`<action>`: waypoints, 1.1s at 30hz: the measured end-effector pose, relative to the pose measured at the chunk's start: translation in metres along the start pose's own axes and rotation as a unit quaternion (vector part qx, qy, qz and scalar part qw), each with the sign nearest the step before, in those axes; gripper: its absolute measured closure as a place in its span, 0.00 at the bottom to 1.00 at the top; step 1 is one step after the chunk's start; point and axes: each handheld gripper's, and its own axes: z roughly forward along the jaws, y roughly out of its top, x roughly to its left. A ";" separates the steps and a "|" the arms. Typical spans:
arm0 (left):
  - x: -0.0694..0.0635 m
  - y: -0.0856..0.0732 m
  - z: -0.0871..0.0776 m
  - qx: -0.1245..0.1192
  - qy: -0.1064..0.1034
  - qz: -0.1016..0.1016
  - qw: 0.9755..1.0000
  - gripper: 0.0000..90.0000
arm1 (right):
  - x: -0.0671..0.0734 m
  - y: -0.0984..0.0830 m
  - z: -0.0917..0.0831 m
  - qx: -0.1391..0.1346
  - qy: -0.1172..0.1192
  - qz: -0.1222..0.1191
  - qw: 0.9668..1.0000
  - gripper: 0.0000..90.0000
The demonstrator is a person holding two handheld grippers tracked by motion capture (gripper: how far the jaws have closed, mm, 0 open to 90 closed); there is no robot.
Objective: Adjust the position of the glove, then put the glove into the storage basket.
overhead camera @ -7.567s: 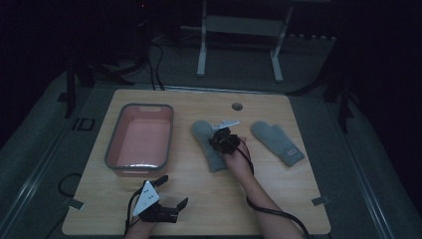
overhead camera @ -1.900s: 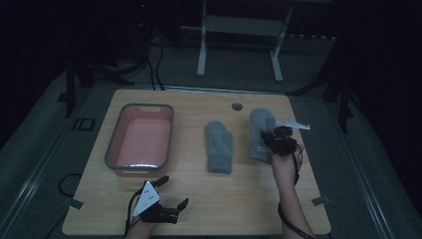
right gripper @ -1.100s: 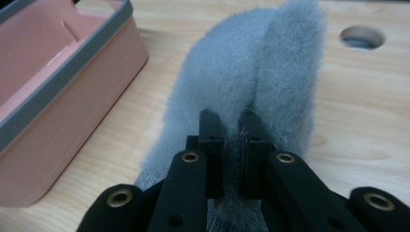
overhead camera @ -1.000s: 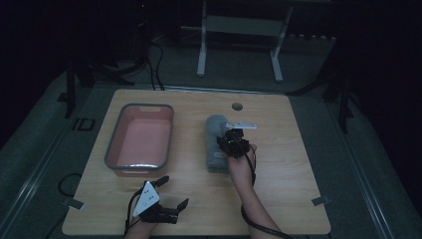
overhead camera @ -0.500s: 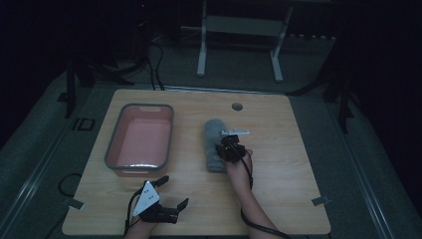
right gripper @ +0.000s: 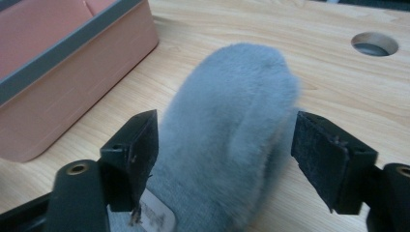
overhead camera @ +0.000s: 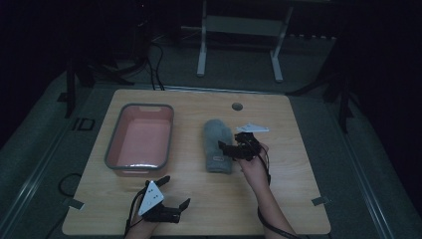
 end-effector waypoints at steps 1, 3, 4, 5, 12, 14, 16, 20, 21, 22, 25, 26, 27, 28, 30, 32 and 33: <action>-0.001 0.001 0.001 0.005 0.000 0.000 1.000 0.01 | -0.003 -0.001 -0.002 0.008 0.010 0.002 1.000 0.22; -0.003 0.002 0.004 0.013 -0.003 0.006 1.000 0.01 | -0.008 -0.004 -0.006 0.009 0.011 -0.006 1.000 0.19; -0.003 0.002 0.004 0.016 -0.008 0.007 1.000 0.01 | -0.010 -0.006 -0.006 0.018 0.008 -0.018 1.000 0.15; -0.004 0.002 0.005 0.015 -0.012 0.009 1.000 0.01 | -0.012 -0.007 -0.008 0.020 0.005 -0.029 0.999 0.16; -0.009 0.013 0.016 0.024 -0.039 0.007 0.999 0.01 | -0.023 -0.016 -0.018 -0.014 0.014 -0.049 0.999 0.18; -0.007 0.019 0.019 0.022 -0.043 -0.004 0.999 0.01 | -0.024 -0.016 -0.021 -0.015 0.010 -0.055 0.998 0.21; -0.005 0.027 0.023 0.029 -0.046 -0.012 0.998 0.01 | -0.026 -0.014 -0.023 -0.017 0.011 -0.042 0.999 0.21; 0.003 0.046 0.033 0.031 -0.045 -0.021 0.998 0.01 | -0.031 -0.007 -0.028 -0.014 0.025 -0.011 1.000 0.22; 0.005 0.050 0.036 0.032 -0.046 -0.022 0.998 0.01 | -0.031 -0.005 -0.028 -0.017 0.027 -0.011 0.999 0.22; 0.007 0.055 0.039 0.031 -0.046 -0.024 0.998 0.01 | -0.031 -0.004 -0.029 -0.023 0.032 -0.014 0.999 0.22; 0.014 0.070 0.049 0.027 -0.046 -0.038 0.998 0.01 | -0.033 0.001 -0.029 -0.032 0.045 -0.014 0.998 0.22; 0.015 0.075 0.053 0.025 -0.041 -0.035 0.998 0.01 | -0.034 0.002 -0.029 -0.036 0.054 -0.014 0.998 0.22; 0.016 0.080 0.057 0.028 -0.037 -0.026 0.999 0.01 | -0.034 0.003 -0.028 -0.035 0.054 -0.014 0.998 0.22; 0.018 0.084 0.061 0.026 -0.036 -0.015 0.999 0.01 | -0.034 0.004 -0.027 -0.031 0.049 -0.016 0.998 0.22; 0.021 0.089 0.069 0.023 -0.028 0.000 0.999 0.01 | -0.035 0.005 -0.024 -0.028 0.054 -0.015 0.998 0.21; 0.026 0.092 0.078 0.025 -0.026 0.000 0.999 0.01 | -0.035 0.006 -0.021 -0.025 0.060 -0.023 0.998 0.21; 0.028 0.094 0.082 0.028 -0.027 0.001 0.999 0.01 | -0.035 0.006 -0.019 -0.025 0.061 -0.024 0.998 0.21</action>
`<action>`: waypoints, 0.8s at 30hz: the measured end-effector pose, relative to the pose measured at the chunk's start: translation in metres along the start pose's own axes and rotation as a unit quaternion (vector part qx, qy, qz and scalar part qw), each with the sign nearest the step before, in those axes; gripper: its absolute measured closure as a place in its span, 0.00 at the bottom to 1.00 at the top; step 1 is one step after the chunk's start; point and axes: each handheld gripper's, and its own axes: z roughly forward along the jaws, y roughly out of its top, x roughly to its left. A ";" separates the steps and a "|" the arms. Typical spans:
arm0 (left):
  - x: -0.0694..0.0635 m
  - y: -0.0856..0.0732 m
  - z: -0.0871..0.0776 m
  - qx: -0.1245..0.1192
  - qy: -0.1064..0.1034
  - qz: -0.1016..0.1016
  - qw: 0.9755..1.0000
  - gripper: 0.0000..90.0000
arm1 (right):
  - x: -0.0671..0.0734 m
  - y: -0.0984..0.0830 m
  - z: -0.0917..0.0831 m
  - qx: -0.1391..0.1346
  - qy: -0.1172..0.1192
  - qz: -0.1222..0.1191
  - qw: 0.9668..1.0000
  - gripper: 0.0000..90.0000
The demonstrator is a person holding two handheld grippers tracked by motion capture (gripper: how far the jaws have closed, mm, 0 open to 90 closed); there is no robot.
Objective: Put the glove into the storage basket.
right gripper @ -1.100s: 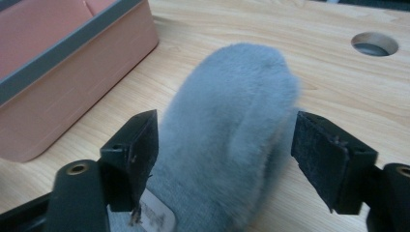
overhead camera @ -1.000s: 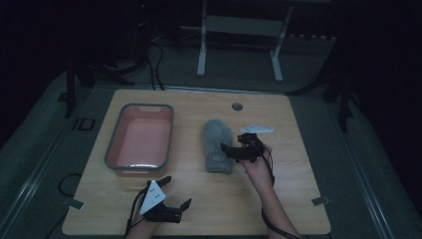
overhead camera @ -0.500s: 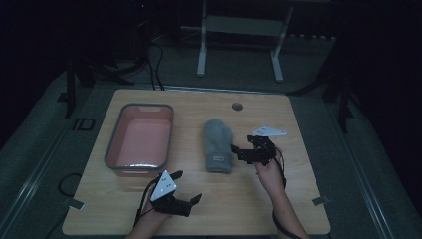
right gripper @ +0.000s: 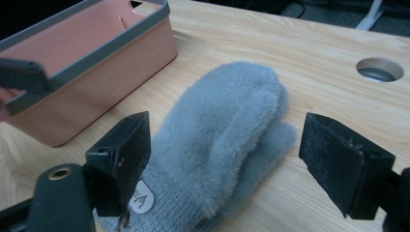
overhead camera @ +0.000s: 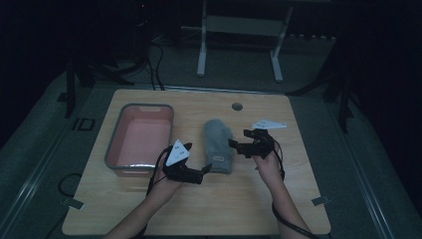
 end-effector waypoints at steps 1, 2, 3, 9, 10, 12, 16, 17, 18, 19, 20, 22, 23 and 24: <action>0.002 0.001 0.004 0.003 -0.001 -0.002 1.000 0.01 | -0.001 0.000 0.002 0.004 0.002 0.003 1.000 0.21; 0.003 0.003 0.008 0.008 0.000 -0.003 1.000 0.01 | -0.001 0.001 0.005 0.007 0.008 0.005 1.000 0.20; 0.004 0.004 0.013 0.016 -0.001 -0.004 1.000 0.01 | -0.002 0.001 0.007 0.008 0.008 0.006 1.000 0.20; 0.010 0.011 0.036 0.036 -0.010 -0.044 0.998 0.01 | -0.007 0.002 0.022 0.029 0.001 0.017 0.999 0.19; 0.012 0.013 0.042 0.051 -0.001 -0.049 0.997 0.01 | -0.008 0.001 0.025 0.032 -0.005 0.019 0.999 0.19; 0.016 0.014 0.050 0.076 -0.004 -0.056 0.996 0.01 | -0.007 -0.001 0.031 0.045 -0.013 0.012 0.999 0.12; 0.023 0.016 0.061 0.098 0.016 -0.062 0.993 0.08 | -0.003 -0.007 0.044 0.070 -0.030 -0.009 0.997 0.12; 0.026 0.016 0.063 0.103 0.012 -0.069 0.992 0.08 | -0.004 -0.009 0.047 0.078 -0.027 -0.008 0.997 0.13; 0.028 0.016 0.066 0.110 0.014 -0.079 0.991 0.10 | -0.004 -0.010 0.050 0.080 -0.028 -0.008 0.996 0.15; 0.031 0.016 0.068 0.113 0.013 -0.087 0.990 0.15 | -0.005 -0.012 0.052 0.084 -0.035 -0.009 0.996 0.15; 0.032 0.016 0.071 0.118 0.019 -0.094 0.988 0.17 | -0.007 -0.013 0.054 0.087 -0.027 -0.002 0.996 0.16; 0.036 0.014 0.077 0.132 0.019 -0.111 0.985 0.22 | -0.010 -0.016 0.059 0.093 -0.028 0.008 0.995 0.16; 0.038 0.012 0.080 0.145 0.028 -0.115 0.982 0.25 | -0.012 -0.017 0.061 0.099 -0.025 0.012 0.995 0.16; 0.040 0.009 0.083 0.148 0.028 -0.124 0.981 0.25 | -0.013 -0.019 0.063 0.104 -0.031 0.015 0.994 0.15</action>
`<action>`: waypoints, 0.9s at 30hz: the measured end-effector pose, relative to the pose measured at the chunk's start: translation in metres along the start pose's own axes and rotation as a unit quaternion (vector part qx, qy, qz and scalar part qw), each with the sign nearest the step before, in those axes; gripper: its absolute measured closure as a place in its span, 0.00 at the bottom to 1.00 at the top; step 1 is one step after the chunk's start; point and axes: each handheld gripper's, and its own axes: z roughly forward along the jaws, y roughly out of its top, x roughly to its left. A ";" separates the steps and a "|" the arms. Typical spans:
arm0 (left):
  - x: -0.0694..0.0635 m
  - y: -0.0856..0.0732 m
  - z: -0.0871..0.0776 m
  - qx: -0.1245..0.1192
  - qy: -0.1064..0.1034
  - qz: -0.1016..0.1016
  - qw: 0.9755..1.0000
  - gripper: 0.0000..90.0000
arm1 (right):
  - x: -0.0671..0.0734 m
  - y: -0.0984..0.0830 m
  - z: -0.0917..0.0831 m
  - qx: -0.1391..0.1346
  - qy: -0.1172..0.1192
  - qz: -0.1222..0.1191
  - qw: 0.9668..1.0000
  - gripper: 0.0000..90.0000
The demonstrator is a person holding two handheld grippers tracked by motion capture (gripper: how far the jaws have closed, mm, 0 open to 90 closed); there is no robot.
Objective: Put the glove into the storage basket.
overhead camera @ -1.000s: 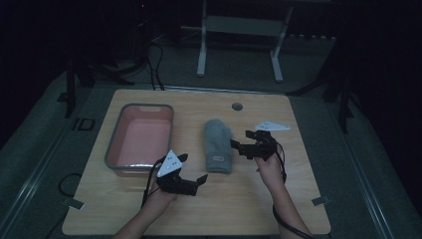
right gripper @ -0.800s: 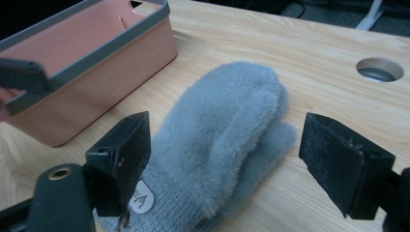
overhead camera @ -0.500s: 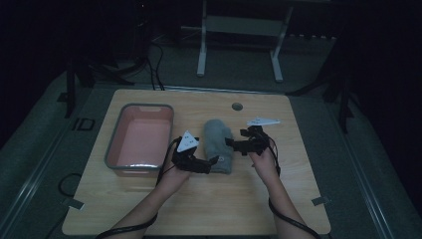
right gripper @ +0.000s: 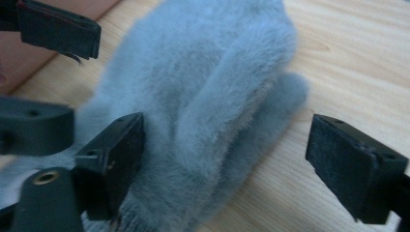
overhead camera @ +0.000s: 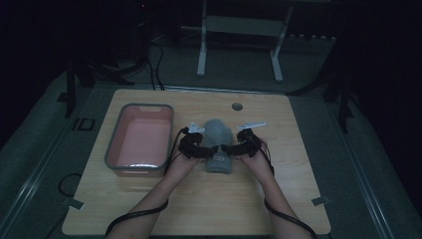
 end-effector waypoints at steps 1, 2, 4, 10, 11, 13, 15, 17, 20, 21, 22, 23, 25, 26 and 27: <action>0.001 -0.001 0.004 0.011 0.009 -0.007 1.000 0.25 | -0.001 -0.001 0.002 0.005 0.007 0.003 1.000 0.15; 0.003 -0.003 0.008 0.022 0.008 -0.016 1.000 0.25 | -0.002 -0.002 0.004 0.015 0.008 0.008 1.000 0.13; 0.006 -0.007 0.013 0.030 0.003 -0.033 0.999 0.25 | -0.005 -0.005 0.007 0.022 0.026 0.018 0.999 0.14; 0.013 -0.009 0.026 0.052 -0.009 -0.054 0.997 0.25 | -0.008 -0.008 0.017 0.046 0.045 0.040 0.997 0.23; 0.014 -0.009 0.028 0.055 -0.012 -0.057 0.997 0.25 | -0.008 -0.008 0.018 0.047 0.044 0.042 0.997 0.25; 0.016 -0.008 0.031 0.060 -0.019 -0.065 0.996 0.25 | -0.008 -0.009 0.018 0.047 0.060 0.041 0.996 0.40; 0.017 -0.007 0.034 0.064 -0.027 -0.068 0.995 0.25 | -0.007 -0.010 0.019 0.043 0.063 0.035 0.996 0.52; 0.017 -0.006 0.036 0.067 -0.031 -0.058 0.996 0.25 | -0.006 -0.011 0.018 0.041 0.072 0.031 0.996 0.58; 0.018 -0.005 0.039 0.069 -0.061 -0.059 0.994 0.36 | -0.005 -0.012 0.018 0.042 0.073 0.026 0.996 0.70; 0.018 -0.005 0.040 0.069 -0.074 -0.061 0.993 0.42 | -0.004 -0.012 0.018 0.041 0.072 0.024 0.996 0.74; 0.018 -0.005 0.041 0.070 -0.081 -0.065 0.992 0.48 | -0.003 -0.012 0.018 0.042 0.070 0.023 0.996 0.77; 0.018 -0.005 0.041 0.070 -0.087 -0.064 0.992 0.52 | -0.003 -0.012 0.017 0.043 0.068 0.022 0.997 0.79; 0.014 -0.004 0.039 0.064 -0.088 -0.040 0.993 0.65 | -0.001 -0.012 0.017 0.039 0.063 0.024 0.997 0.83; 0.012 -0.003 0.038 0.064 -0.087 -0.033 0.994 0.70 | 0.001 -0.013 0.016 0.037 0.059 0.021 0.997 0.84; 0.012 -0.003 0.038 0.062 -0.088 -0.031 0.994 0.75 | 0.002 -0.013 0.016 0.034 0.056 0.019 0.998 0.86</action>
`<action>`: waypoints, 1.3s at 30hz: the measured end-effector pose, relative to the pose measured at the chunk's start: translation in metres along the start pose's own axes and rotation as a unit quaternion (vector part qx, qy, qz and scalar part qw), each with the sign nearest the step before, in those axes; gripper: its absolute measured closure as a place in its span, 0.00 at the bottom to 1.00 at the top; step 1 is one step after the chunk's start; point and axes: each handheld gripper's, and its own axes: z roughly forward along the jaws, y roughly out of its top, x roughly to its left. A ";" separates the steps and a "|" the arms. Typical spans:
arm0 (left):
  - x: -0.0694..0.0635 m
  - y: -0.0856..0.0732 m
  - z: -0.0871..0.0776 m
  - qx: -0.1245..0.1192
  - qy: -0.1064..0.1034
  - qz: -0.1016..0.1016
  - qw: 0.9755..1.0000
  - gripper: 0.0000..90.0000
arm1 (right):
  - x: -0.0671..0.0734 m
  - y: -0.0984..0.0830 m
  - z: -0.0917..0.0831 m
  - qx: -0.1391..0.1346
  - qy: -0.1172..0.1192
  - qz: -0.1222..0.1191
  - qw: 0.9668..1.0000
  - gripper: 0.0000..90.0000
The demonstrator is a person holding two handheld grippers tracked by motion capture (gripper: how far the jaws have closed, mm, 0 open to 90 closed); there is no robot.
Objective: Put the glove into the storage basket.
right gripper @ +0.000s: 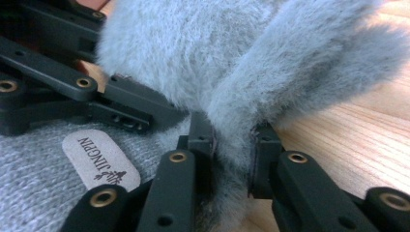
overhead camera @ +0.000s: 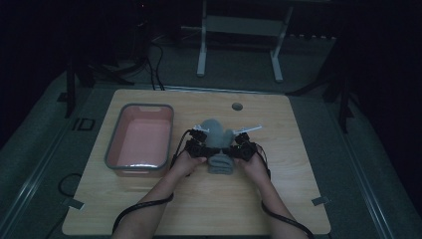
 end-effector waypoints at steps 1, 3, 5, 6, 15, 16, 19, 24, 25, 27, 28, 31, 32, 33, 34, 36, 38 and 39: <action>0.000 0.000 -0.001 0.000 -0.003 -0.004 1.000 0.77 | 0.000 0.000 -0.001 -0.002 -0.001 0.003 1.000 0.87; 0.001 0.000 -0.002 -0.002 -0.009 -0.006 1.000 0.80 | 0.000 -0.001 -0.003 -0.008 0.002 0.011 1.000 0.88; 0.001 0.001 -0.005 -0.001 -0.012 -0.004 1.000 0.82 | 0.003 0.000 -0.005 -0.011 -0.001 0.008 1.000 0.89; 0.000 0.002 -0.006 -0.001 -0.012 -0.004 1.000 0.82 | 0.004 0.001 -0.007 -0.013 -0.002 0.009 1.000 0.89; -0.009 0.012 -0.023 0.000 -0.008 0.020 1.000 0.84 | 0.015 0.010 -0.021 -0.013 -0.004 -0.001 1.000 0.90; -0.009 0.013 -0.026 0.000 -0.009 0.020 1.000 0.84 | 0.017 0.012 -0.022 -0.015 -0.004 -0.001 1.000 0.90; -0.011 0.020 -0.035 0.003 -0.011 0.030 0.999 0.84 | 0.021 0.016 -0.028 -0.024 0.003 -0.002 1.000 0.90; -0.017 0.030 -0.051 -0.001 -0.011 0.048 0.999 0.85 | 0.029 0.025 -0.041 -0.039 0.003 -0.005 0.999 0.90; -0.018 0.032 -0.054 -0.003 -0.010 0.050 0.999 0.85 | 0.032 0.028 -0.043 -0.039 0.002 -0.007 0.999 0.90; -0.020 0.036 -0.060 -0.005 -0.009 0.054 0.998 0.85 | 0.035 0.032 -0.047 -0.044 -0.001 -0.011 0.999 0.90; -0.021 0.038 -0.062 -0.009 -0.008 0.056 0.998 0.85 | 0.037 0.034 -0.049 -0.046 -0.001 -0.012 0.999 0.90; -0.022 0.044 -0.072 -0.008 -0.007 0.064 0.998 0.85 | 0.043 0.041 -0.055 -0.055 -0.004 -0.013 0.998 0.90; -0.023 0.047 -0.076 -0.011 -0.006 0.066 0.998 0.85 | 0.044 0.044 -0.057 -0.057 -0.003 -0.012 0.998 0.90; -0.023 0.049 -0.079 -0.011 -0.005 0.069 0.998 0.85 | 0.046 0.046 -0.059 -0.062 -0.002 -0.009 0.998 0.90; -0.024 0.052 -0.083 -0.013 -0.003 0.072 0.997 0.85 | 0.048 0.049 -0.060 -0.065 -0.003 -0.008 0.998 0.90; -0.024 0.058 -0.093 -0.012 -0.002 0.077 0.997 0.85 | 0.052 0.055 -0.064 -0.070 -0.002 -0.008 0.998 0.90; -0.025 0.061 -0.099 -0.009 0.000 0.080 0.997 0.85 | 0.057 0.061 -0.067 -0.074 -0.001 -0.009 0.997 0.90; -0.025 0.063 -0.102 -0.008 0.001 0.082 0.997 0.85 | 0.059 0.064 -0.068 -0.074 -0.001 -0.011 0.997 0.90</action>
